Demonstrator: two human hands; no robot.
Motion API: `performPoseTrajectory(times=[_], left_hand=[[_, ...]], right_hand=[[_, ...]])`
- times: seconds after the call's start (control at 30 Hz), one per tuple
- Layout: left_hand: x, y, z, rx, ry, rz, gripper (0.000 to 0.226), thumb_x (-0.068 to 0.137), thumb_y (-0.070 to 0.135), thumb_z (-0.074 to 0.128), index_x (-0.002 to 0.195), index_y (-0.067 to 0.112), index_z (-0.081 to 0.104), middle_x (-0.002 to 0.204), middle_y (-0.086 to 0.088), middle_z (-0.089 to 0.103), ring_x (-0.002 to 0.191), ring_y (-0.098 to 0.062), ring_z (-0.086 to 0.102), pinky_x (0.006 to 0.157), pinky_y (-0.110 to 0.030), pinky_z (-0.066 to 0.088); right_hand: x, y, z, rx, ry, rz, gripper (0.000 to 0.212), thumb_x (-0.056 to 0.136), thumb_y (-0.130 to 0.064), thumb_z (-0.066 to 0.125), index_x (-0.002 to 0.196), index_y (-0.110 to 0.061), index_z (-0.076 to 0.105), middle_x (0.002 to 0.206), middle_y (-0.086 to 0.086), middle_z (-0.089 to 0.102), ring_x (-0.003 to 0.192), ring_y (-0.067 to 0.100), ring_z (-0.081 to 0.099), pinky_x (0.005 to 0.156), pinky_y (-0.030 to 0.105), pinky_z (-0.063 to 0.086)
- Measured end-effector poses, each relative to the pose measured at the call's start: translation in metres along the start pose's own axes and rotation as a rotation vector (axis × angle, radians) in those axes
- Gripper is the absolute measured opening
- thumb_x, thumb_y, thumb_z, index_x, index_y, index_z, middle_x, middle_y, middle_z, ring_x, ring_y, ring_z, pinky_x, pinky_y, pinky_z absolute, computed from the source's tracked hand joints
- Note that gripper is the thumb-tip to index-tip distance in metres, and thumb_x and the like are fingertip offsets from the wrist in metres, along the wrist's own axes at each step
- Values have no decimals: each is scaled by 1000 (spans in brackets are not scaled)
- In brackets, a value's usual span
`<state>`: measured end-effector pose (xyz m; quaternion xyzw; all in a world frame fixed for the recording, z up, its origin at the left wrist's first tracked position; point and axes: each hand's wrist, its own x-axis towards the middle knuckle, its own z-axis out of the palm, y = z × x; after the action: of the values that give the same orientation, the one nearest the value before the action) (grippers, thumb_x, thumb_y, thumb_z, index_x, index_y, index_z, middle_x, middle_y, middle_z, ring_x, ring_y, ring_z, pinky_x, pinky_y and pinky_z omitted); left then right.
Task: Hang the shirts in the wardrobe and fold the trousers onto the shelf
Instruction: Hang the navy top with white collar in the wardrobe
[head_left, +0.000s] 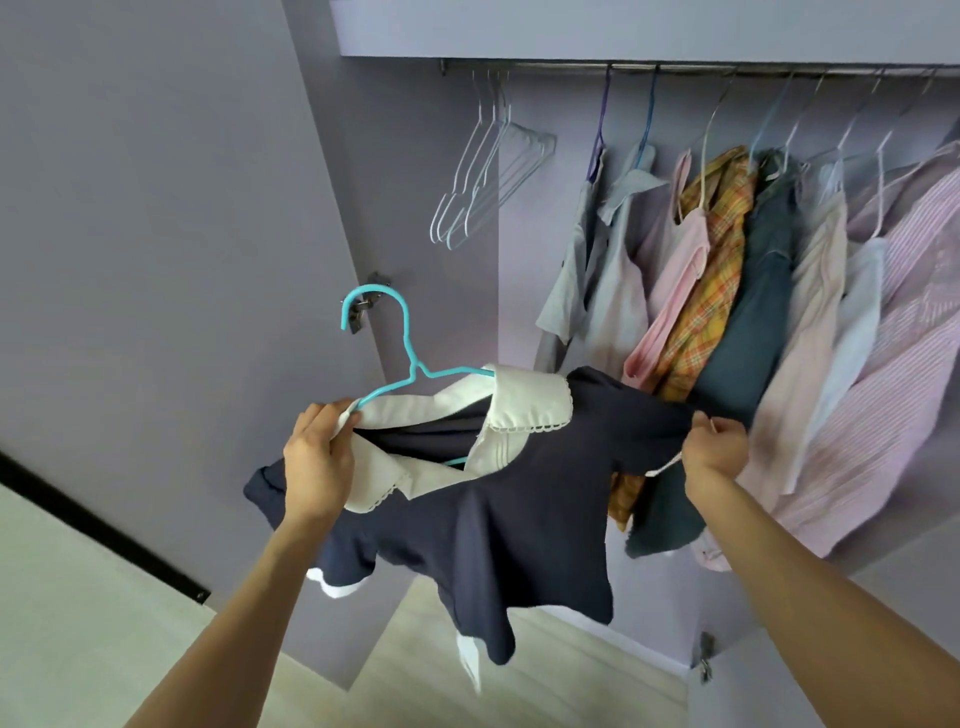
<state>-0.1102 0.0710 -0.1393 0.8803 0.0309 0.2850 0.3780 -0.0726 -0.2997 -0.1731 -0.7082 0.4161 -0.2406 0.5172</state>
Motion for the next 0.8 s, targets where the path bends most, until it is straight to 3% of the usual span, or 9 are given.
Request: performPoseTrajectory(times=[0.13, 0.23, 0.3, 0.37, 0.43, 0.5, 0.6, 0.7, 0.8], left_hand=[[4, 4, 2, -17, 3, -4, 21, 91, -4, 51, 104, 0, 67, 87, -2, 53, 83, -25, 51, 74, -17, 29], [8, 10, 5, -28, 0, 23, 21, 90, -6, 51, 103, -1, 67, 85, -3, 52, 81, -27, 51, 73, -15, 29], [11, 11, 4, -5, -32, 71, 21, 90, -8, 51, 102, -1, 68, 83, -6, 53, 80, -31, 52, 75, -21, 32], [13, 9, 2, 39, -78, 146, 25, 88, -12, 51, 101, -1, 68, 83, -13, 56, 81, -35, 53, 73, -33, 36], [14, 9, 1, 77, -99, 182, 31, 83, -18, 51, 102, 0, 69, 86, -19, 58, 83, -38, 54, 74, -41, 42], [15, 13, 3, 94, -65, 186, 35, 80, -21, 50, 102, -2, 69, 87, -22, 60, 82, -42, 55, 74, -49, 45], [15, 22, 5, 114, -25, 202, 34, 78, -22, 51, 100, -4, 69, 87, -24, 61, 81, -42, 56, 74, -50, 44], [14, 25, 4, 155, -13, 326, 36, 72, -25, 55, 98, -4, 70, 82, -22, 62, 74, -40, 57, 70, -47, 42], [15, 21, 0, 158, 26, 365, 38, 70, -25, 54, 97, -5, 70, 81, -22, 61, 72, -40, 58, 69, -47, 42]], right_hand=[[2, -2, -9, 181, 47, 79, 25, 98, -14, 40, 114, 2, 50, 120, 23, 56, 114, 38, 51, 94, 40, 40], [-4, -11, -13, 359, -119, 96, 32, 100, -17, 37, 125, 1, 46, 121, 19, 53, 114, 31, 50, 96, 35, 39], [-5, -17, -15, 469, -222, 137, 32, 99, -17, 41, 128, -5, 45, 124, 14, 52, 112, 24, 50, 97, 33, 41], [-4, -24, -15, 491, -265, 96, 21, 96, -9, 43, 116, -10, 50, 117, 11, 52, 110, 26, 50, 98, 37, 41], [-4, -28, -14, 488, -275, 51, 22, 90, 3, 41, 93, -16, 53, 104, 9, 54, 102, 26, 50, 89, 36, 43], [-6, -21, -16, 339, -220, 29, 29, 86, 7, 40, 94, -15, 57, 102, 10, 57, 100, 25, 49, 81, 31, 41], [-12, -1, -21, -198, -165, -22, 35, 85, 3, 46, 118, 0, 55, 123, 20, 55, 109, 35, 52, 88, 37, 41], [-29, -7, -15, -275, -346, -321, 31, 91, -3, 46, 119, -1, 56, 123, 17, 57, 113, 33, 52, 92, 37, 39], [-48, -34, -5, -188, -665, -377, 39, 96, -34, 44, 130, -16, 50, 120, -4, 54, 115, 14, 47, 95, 28, 35]])
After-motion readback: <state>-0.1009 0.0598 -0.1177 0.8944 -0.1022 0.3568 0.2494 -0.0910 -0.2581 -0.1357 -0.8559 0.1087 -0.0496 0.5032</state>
